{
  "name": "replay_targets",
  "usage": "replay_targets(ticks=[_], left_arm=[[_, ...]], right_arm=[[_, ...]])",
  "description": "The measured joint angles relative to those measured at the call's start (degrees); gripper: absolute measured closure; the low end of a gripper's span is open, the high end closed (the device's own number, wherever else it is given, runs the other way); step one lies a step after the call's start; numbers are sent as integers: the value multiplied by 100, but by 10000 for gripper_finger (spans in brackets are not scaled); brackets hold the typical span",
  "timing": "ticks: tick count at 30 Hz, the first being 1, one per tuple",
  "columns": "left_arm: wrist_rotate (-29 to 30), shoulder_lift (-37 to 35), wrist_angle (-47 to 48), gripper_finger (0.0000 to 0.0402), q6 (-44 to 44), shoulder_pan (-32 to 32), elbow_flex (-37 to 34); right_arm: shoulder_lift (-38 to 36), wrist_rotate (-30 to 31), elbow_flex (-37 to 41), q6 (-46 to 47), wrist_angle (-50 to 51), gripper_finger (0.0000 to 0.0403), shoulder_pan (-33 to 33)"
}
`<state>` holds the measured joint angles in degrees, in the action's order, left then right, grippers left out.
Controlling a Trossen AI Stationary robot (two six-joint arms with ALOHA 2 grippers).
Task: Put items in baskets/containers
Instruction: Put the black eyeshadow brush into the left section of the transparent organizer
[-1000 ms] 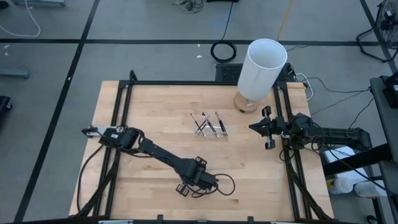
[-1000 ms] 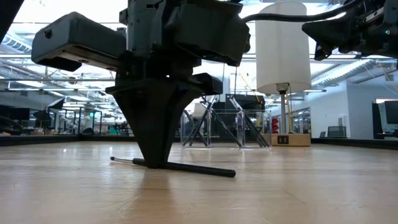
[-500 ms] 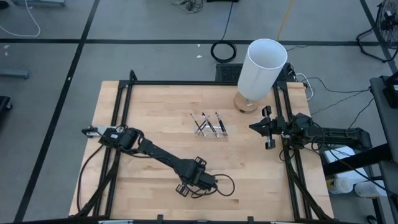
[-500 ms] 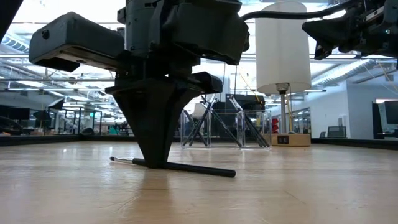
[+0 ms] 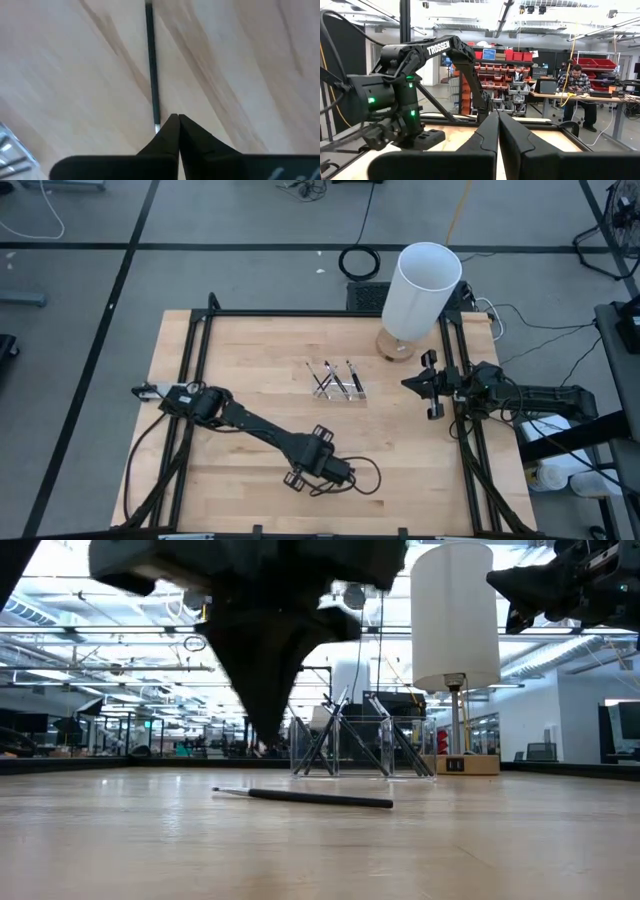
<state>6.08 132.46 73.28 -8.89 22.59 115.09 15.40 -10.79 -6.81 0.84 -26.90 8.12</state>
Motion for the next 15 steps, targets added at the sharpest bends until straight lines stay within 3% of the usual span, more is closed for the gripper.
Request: replay_targets(ticks=[4,7,9,15], left_arm=[[40,-17,-3,395,48,-18,81],[135,-17,-106,394,667,-118,65],[139,-20,-372,393,1486,-252,65],[-381,-20,-1116,393,5246,-727,65]], right_arm=[[0,-1,-1,9,-10,403,2],[-2,-2,0,44,-4,403,2],[0,-2,0,49,18,403,2],[0,-3,0,132,14,403,1]])
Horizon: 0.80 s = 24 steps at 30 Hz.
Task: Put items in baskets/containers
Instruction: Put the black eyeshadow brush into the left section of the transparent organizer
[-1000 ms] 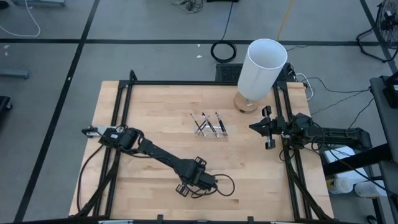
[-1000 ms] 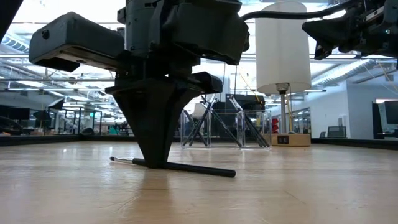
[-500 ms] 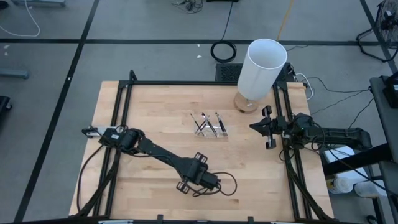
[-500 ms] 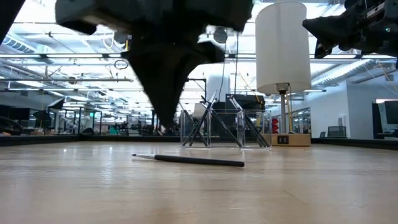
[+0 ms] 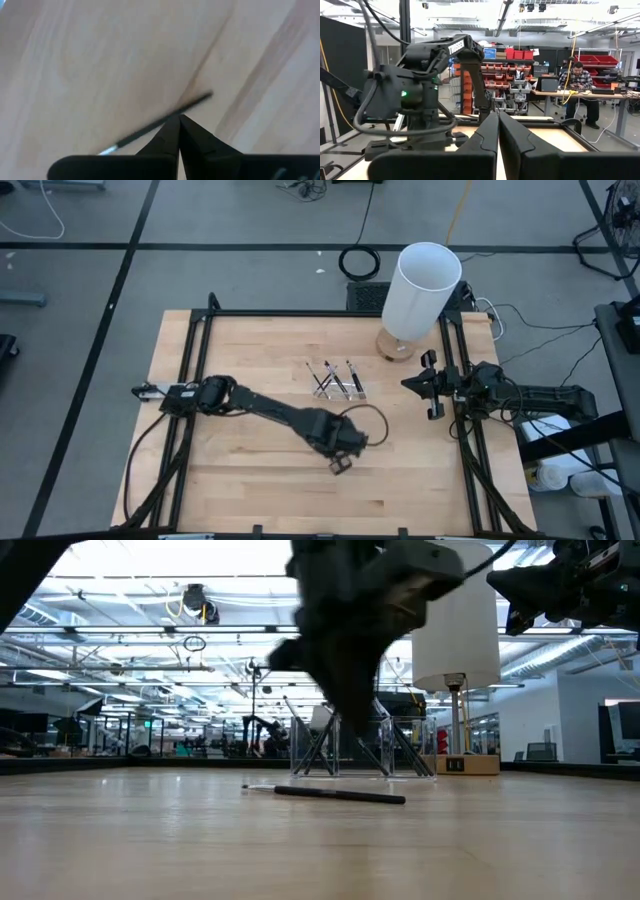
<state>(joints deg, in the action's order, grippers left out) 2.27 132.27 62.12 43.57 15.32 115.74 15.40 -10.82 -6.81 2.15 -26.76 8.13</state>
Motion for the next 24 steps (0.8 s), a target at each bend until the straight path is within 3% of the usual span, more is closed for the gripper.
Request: replay_targets(ticks=[4,12,24], left_arm=[[301,17,-505,392,-551,-19,6],[693,483,-822,392,-702,-29,13],[278,651,-388,392,-667,176,28]], right_arm=[[0,-1,0,19,-1,403,1],[-2,-154,0,17,-9,403,-1],[0,-152,0,2,-86,403,1]])
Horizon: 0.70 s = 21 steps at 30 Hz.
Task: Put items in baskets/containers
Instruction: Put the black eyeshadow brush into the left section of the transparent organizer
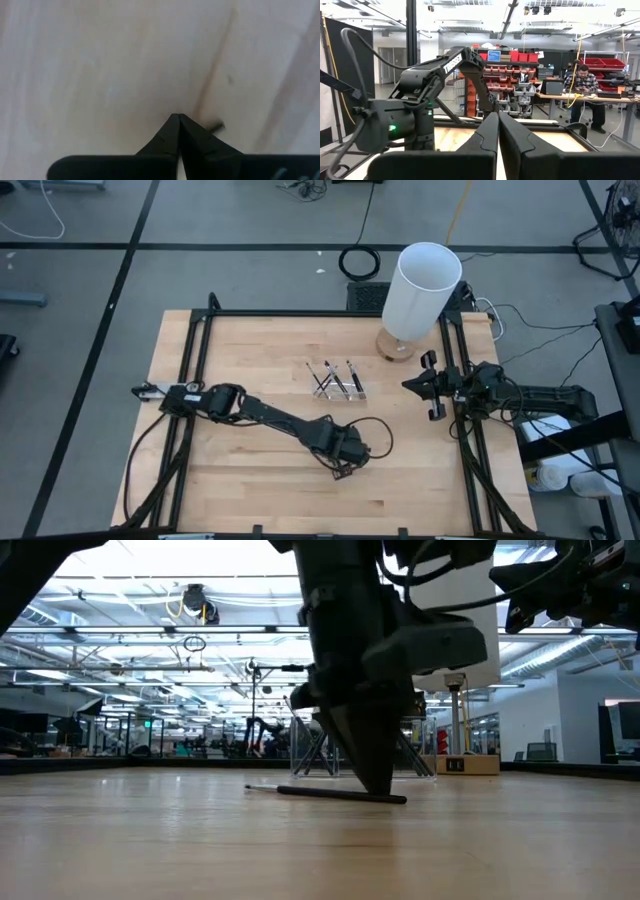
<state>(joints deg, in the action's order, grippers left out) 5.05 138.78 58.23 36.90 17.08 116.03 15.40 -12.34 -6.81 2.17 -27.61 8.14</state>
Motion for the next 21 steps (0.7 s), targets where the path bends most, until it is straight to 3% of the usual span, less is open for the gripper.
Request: replay_targets(ticks=[21], left_arm=[[-394,-9,1104,392,474,595,-4]], right_arm=[[0,0,0,17,44,403,-2]])
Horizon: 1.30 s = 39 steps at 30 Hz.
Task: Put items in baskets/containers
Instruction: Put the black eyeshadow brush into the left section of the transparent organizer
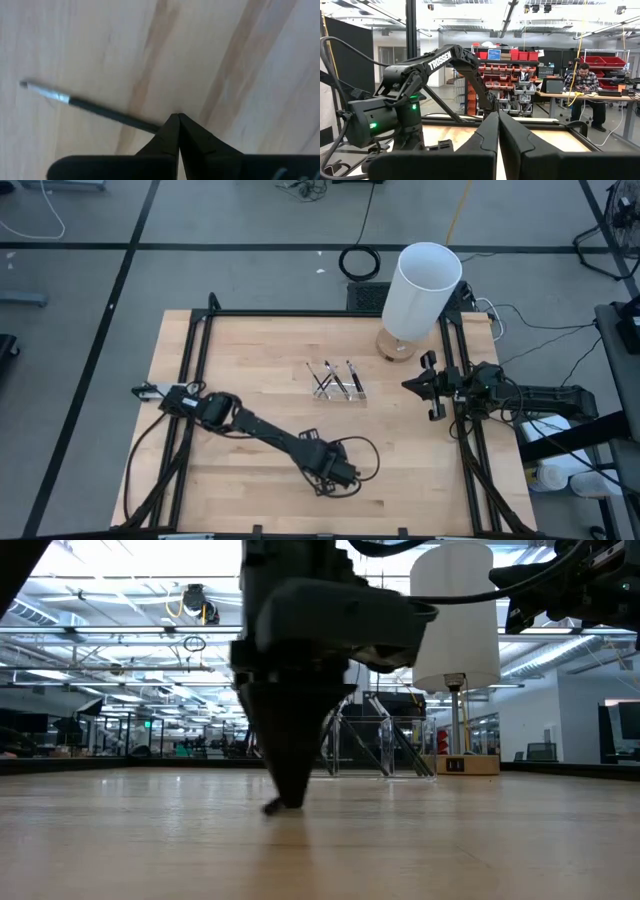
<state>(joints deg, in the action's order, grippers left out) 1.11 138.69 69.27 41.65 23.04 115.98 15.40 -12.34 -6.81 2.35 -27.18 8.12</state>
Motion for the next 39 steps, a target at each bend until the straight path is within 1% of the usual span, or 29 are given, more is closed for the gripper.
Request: replay_targets(ticks=[9,15,22,28,39], left_arm=[[-47,7,448,392,235,181,-9],[109,9,472,392,-57,224,-15],[107,9,549,392,-59,226,-11],[50,11,759,392,-43,274,-15],[-233,26,1278,392,89,312,-26]], right_arm=[[0,0,0,22,8,403,0],[0,1,0,-20,-130,403,2],[0,0,-1,-3,-88,403,1],[2,2,0,7,93,403,0],[2,2,-2,-14,133,403,0]])
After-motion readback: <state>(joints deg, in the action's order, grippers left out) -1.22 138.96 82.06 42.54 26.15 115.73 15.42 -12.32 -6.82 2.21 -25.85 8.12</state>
